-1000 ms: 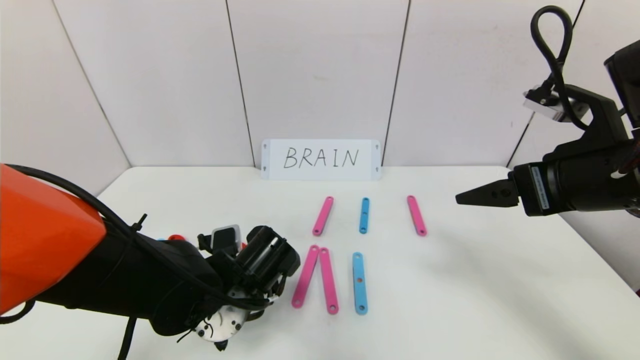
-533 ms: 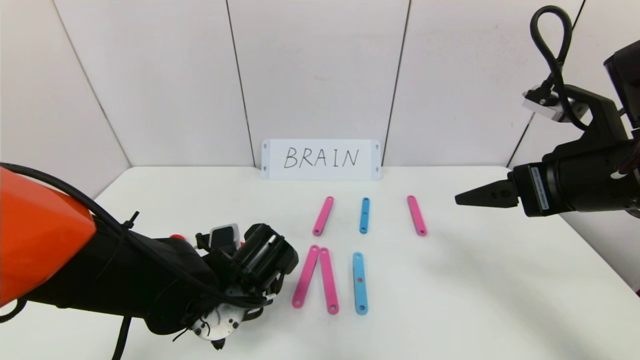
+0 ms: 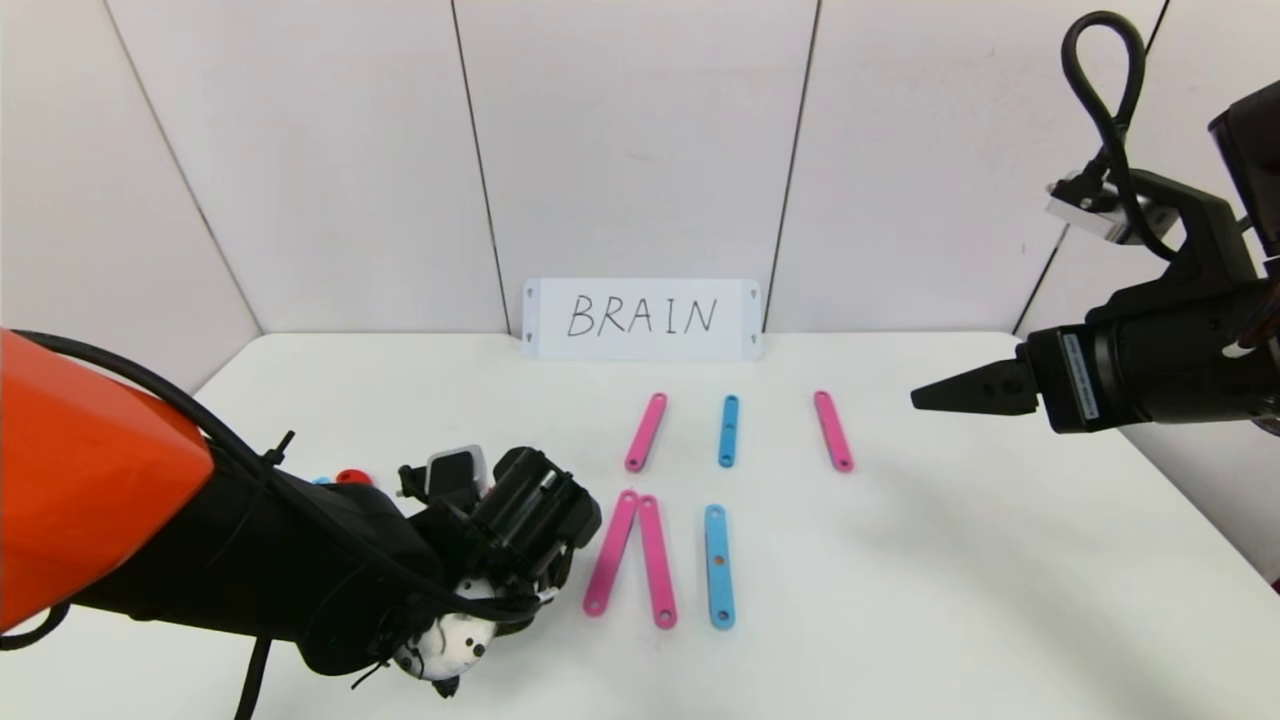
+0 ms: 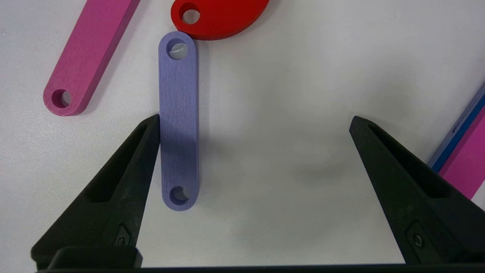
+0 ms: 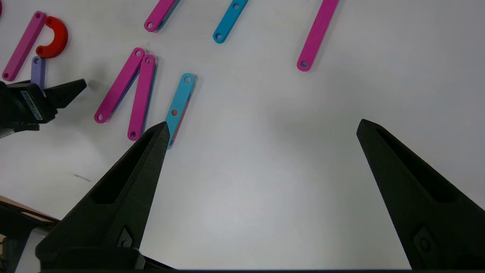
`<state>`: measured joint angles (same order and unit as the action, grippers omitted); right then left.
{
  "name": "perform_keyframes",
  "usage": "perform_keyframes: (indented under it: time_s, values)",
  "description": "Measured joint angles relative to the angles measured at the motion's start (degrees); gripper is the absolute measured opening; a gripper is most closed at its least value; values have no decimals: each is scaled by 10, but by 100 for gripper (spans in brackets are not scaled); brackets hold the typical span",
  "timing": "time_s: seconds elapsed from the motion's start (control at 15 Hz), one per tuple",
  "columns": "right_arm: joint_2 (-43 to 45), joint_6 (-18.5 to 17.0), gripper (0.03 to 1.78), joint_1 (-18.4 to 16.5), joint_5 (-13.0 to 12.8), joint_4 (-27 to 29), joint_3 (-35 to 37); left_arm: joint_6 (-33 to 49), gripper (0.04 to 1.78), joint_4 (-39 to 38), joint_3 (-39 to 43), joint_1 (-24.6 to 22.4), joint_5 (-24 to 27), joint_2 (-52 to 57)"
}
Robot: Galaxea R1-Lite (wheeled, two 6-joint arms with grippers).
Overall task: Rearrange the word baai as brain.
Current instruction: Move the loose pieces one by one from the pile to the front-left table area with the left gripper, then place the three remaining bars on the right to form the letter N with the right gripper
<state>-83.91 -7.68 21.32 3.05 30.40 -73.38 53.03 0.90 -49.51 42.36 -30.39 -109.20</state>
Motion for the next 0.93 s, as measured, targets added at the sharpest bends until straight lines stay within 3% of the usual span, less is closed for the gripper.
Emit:
perform_keyframes:
  time_s: [0.73, 0.93]
  values:
    - [1, 0, 173, 0, 0, 0, 0, -11, 172, 5, 3, -6, 0, 34]
    - [1, 1, 173, 0, 0, -1, 1, -42, 172, 3, 8, -48, 0, 52]
